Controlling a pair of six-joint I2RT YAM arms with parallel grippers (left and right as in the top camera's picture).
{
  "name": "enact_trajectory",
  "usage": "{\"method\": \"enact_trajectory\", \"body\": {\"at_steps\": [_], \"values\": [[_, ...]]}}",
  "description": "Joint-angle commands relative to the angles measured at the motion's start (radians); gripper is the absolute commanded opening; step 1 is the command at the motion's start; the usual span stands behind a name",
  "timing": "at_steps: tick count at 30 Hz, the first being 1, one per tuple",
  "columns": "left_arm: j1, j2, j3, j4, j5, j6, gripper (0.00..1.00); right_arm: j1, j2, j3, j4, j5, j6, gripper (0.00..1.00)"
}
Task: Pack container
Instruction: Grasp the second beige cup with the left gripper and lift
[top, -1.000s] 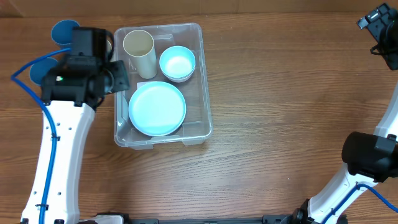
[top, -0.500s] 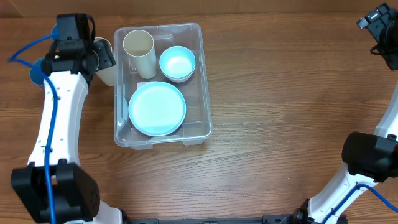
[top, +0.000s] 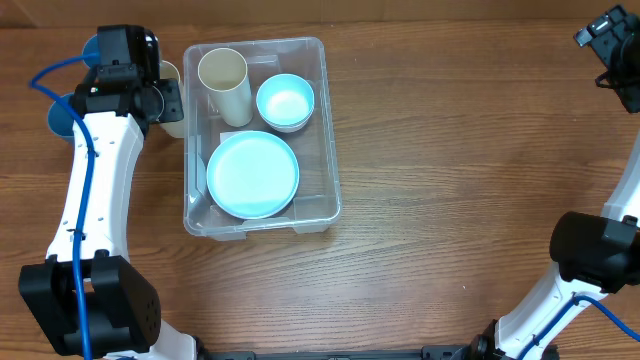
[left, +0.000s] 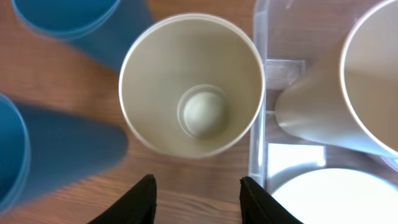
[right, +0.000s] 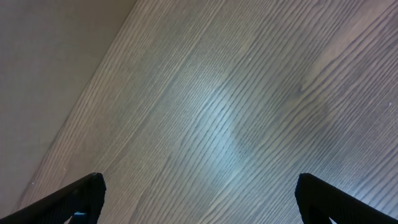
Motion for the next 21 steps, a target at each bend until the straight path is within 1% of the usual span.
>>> {"method": "enact_trajectory", "body": {"at_steps": [1,3,4,7,9,10,11,12,15,21], "values": [[0.001,-0.002,0.018,-0.042,0.015,-0.371,0.43,0.002,-0.011,0.009,0.002,0.008,0.004,1.0],[0.001,-0.002,0.018,-0.047,0.015,-0.491,0.42,0.002,-0.011,0.009,0.002,0.007,0.004,1.0],[0.001,-0.002,0.018,-0.042,0.015,-0.57,0.43,0.002,-0.011,0.009,0.002,0.007,0.004,1.0],[0.001,-0.002,0.018,-0.02,0.016,-0.729,0.5,0.002,-0.011,0.009,0.002,0.008,0.004,1.0],[0.001,-0.001,0.018,-0.015,0.014,-0.855,0.54,0.002,-0.011,0.009,0.002,0.007,0.004,1.0],[0.001,0.0,0.018,-0.014,0.01,-0.894,0.55,0.002,-0.011,0.009,0.002,0.007,0.004,1.0],[0.001,0.0,0.018,-0.012,-0.009,-0.976,0.56,0.002,-0.011,0.009,0.002,0.008,0.004,1.0],[0.001,0.0,0.018,-0.008,-0.028,-1.025,0.57,0.002,-0.011,0.009,0.002,0.007,0.004,1.0],[0.002,0.0,0.018,0.018,-0.05,-1.039,0.57,0.002,-0.011,0.009,0.002,0.007,0.004,1.0],[0.032,0.034,0.014,0.033,-0.066,-1.039,0.49,0.002,-0.011,0.009,0.002,0.007,0.004,1.0]]}}
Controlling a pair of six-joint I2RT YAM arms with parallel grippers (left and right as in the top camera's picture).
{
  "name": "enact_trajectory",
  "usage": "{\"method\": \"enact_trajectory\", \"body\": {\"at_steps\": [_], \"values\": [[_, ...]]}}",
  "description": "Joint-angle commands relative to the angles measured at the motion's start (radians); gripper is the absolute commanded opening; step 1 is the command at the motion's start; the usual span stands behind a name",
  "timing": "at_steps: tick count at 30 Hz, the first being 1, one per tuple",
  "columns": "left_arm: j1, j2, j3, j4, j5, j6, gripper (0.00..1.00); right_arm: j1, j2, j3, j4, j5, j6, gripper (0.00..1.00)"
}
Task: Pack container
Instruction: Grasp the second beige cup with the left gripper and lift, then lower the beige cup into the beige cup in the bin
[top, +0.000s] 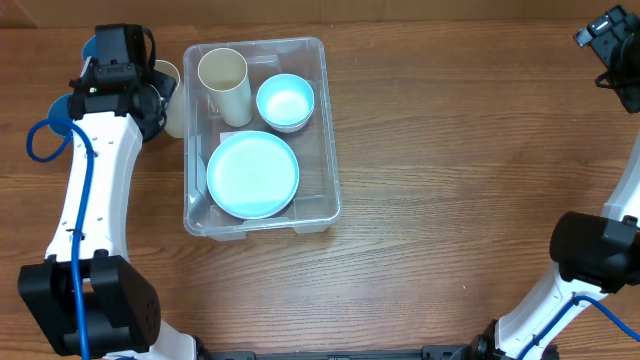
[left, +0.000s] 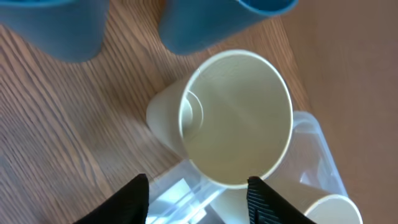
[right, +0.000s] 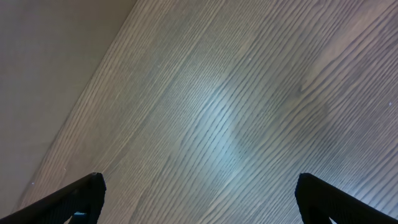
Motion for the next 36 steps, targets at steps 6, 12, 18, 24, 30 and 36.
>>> {"method": "enact_trajectory", "body": {"at_steps": [6,12,18,24,30,36], "values": [[0.055,0.119,0.014,0.007,0.032,-0.017,0.33,0.002,-0.011,0.009,0.002,0.007,0.005,1.0],[0.058,0.127,0.014,0.021,0.036,0.091,0.04,0.002,-0.011,0.009,0.002,0.007,0.005,1.0],[0.058,0.031,0.016,0.0,0.154,0.303,0.04,0.002,-0.011,0.009,0.002,0.007,0.005,1.0],[0.056,-0.264,0.016,-0.17,0.153,0.54,0.04,0.002,-0.011,0.009,0.002,0.007,0.005,1.0],[0.055,-0.454,0.045,-0.182,0.425,1.043,0.04,0.002,-0.011,0.009,0.002,0.007,0.005,1.0],[-0.047,-0.374,0.072,0.113,0.39,1.027,0.04,0.002,-0.011,0.009,0.002,0.007,0.005,1.0]]}}
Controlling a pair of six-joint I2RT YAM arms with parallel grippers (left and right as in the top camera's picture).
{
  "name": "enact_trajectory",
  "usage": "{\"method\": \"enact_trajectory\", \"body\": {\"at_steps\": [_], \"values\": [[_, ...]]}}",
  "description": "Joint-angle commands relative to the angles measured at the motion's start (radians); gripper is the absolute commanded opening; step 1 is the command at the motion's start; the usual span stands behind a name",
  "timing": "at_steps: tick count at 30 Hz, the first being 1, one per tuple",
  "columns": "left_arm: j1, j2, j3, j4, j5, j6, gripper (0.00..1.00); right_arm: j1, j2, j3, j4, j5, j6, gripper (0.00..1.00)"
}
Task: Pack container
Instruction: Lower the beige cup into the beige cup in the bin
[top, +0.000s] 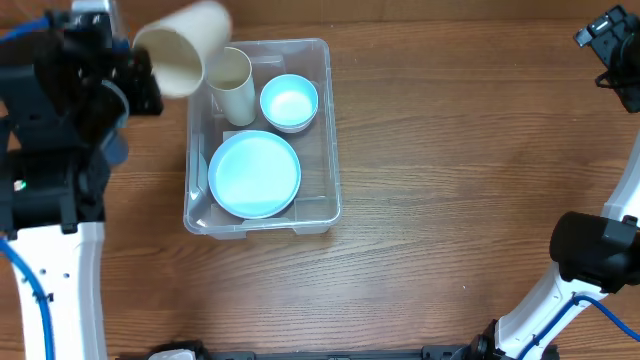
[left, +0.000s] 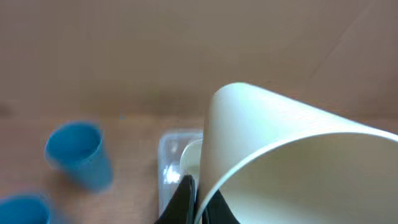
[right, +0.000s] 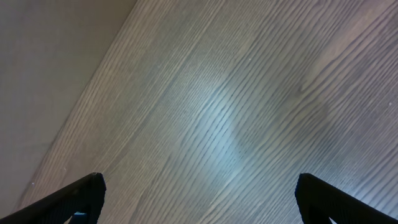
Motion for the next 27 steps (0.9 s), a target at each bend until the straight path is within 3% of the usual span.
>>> {"method": "enact_trajectory", "body": {"at_steps": [1,5,10,22,27], "values": [[-0.074,0.082,0.024,0.064,0.01,-0.002,0.04,0.002,-0.011,0.009,0.002,0.007,0.005,1.0],[-0.15,0.199,0.024,0.053,-0.119,-0.076,0.04,0.002,-0.011,0.009,0.002,0.007,0.005,1.0],[-0.152,0.201,0.025,0.01,-0.227,-0.105,0.04,0.002,-0.011,0.009,0.002,0.007,0.005,1.0],[-0.151,0.201,0.025,-0.101,-0.327,-0.102,0.04,0.002,-0.011,0.009,0.002,0.007,0.005,1.0],[-0.151,0.203,0.025,-0.078,-0.333,-0.102,0.04,0.002,-0.011,0.009,0.002,0.007,0.005,1.0]]}}
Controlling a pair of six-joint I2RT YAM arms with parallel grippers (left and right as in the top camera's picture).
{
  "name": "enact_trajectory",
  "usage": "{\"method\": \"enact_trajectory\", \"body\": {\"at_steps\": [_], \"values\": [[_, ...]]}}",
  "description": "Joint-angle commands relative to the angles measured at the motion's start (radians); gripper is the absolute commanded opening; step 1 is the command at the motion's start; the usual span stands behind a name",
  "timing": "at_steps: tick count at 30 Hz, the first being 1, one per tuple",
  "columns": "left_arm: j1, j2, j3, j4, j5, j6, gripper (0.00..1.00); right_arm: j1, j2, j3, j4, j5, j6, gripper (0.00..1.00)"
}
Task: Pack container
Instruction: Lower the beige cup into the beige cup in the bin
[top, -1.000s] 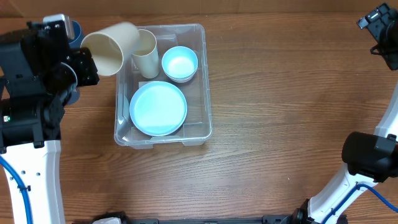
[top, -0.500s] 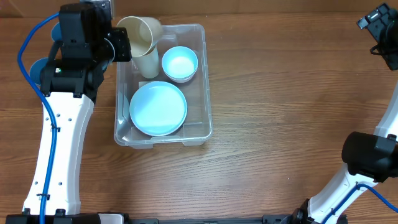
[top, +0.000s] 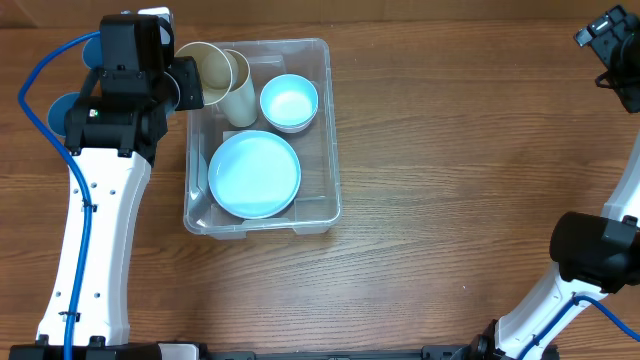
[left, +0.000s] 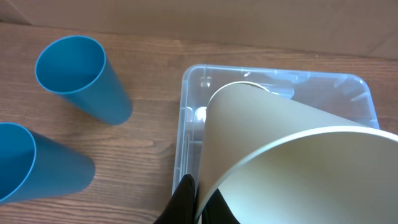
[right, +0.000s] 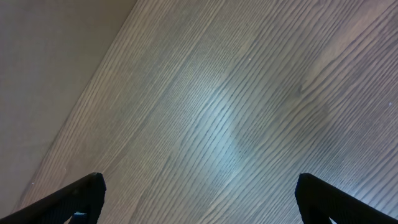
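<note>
A cream cup (top: 207, 68) is pinched by its rim in my left gripper (left: 199, 202), which is shut on it. The cup (left: 292, 149) hangs tilted over the far left corner of the clear plastic container (top: 328, 130). Inside the container stand another cream cup (top: 238, 85), a light blue bowl (top: 289, 102) and a light blue plate (top: 254, 173). My right gripper (right: 199, 199) is wide open over bare wood at the far right, its arm (top: 610, 40) at the top right corner.
Two blue cups (left: 78, 78) (left: 31, 165) stand on the wooden table left of the container. In the overhead view they are mostly hidden under my left arm (top: 100, 210).
My left gripper, still shut on the cream cup, has come down and to the right. The cup is now lower, over the container's far left corner beside the other cream cup.
At first my left gripper hung open above a cream cup standing outside the container's left wall. Then its fingers straddled the cup's rim. Later the cup was lifted high and tilted, held by its rim. Now it is low over the container. The right arm never moved.
</note>
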Motion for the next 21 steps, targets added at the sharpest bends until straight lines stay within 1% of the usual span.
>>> {"method": "enact_trajectory", "body": {"at_steps": [1,5,9,14,15,16,17,19,20,21], "values": [[-0.001,-0.019,0.015,0.029,-0.018,-0.01,0.04,0.002,-0.011,0.009,0.002,0.007,0.005,1.0],[-0.001,-0.001,0.015,0.056,-0.006,-0.01,0.04,0.002,-0.011,0.009,0.002,0.007,0.005,1.0],[-0.001,0.062,0.015,0.052,0.047,-0.011,0.04,0.002,-0.011,0.009,0.002,0.007,0.005,1.0],[-0.001,0.068,0.015,0.066,0.072,-0.011,0.04,0.002,-0.011,0.009,0.002,0.007,0.005,1.0],[-0.001,0.068,0.015,0.066,0.071,-0.011,0.11,0.002,-0.011,0.009,0.002,0.007,0.005,1.0],[-0.001,0.068,0.015,0.067,0.071,-0.01,0.24,0.002,-0.011,0.009,0.002,0.007,0.005,1.0],[-0.001,0.068,0.015,0.07,0.071,-0.011,0.5,0.002,-0.011,0.009,0.002,0.008,0.005,1.0],[-0.001,0.068,0.015,0.078,0.071,-0.01,0.65,0.002,-0.011,0.009,0.002,0.007,0.005,1.0],[-0.001,0.068,0.015,0.084,0.071,-0.011,0.74,0.002,-0.011,0.009,0.002,0.007,0.005,1.0],[-0.001,0.068,0.015,0.088,0.071,-0.011,0.78,0.002,-0.011,0.009,0.002,0.007,0.005,1.0]]}}
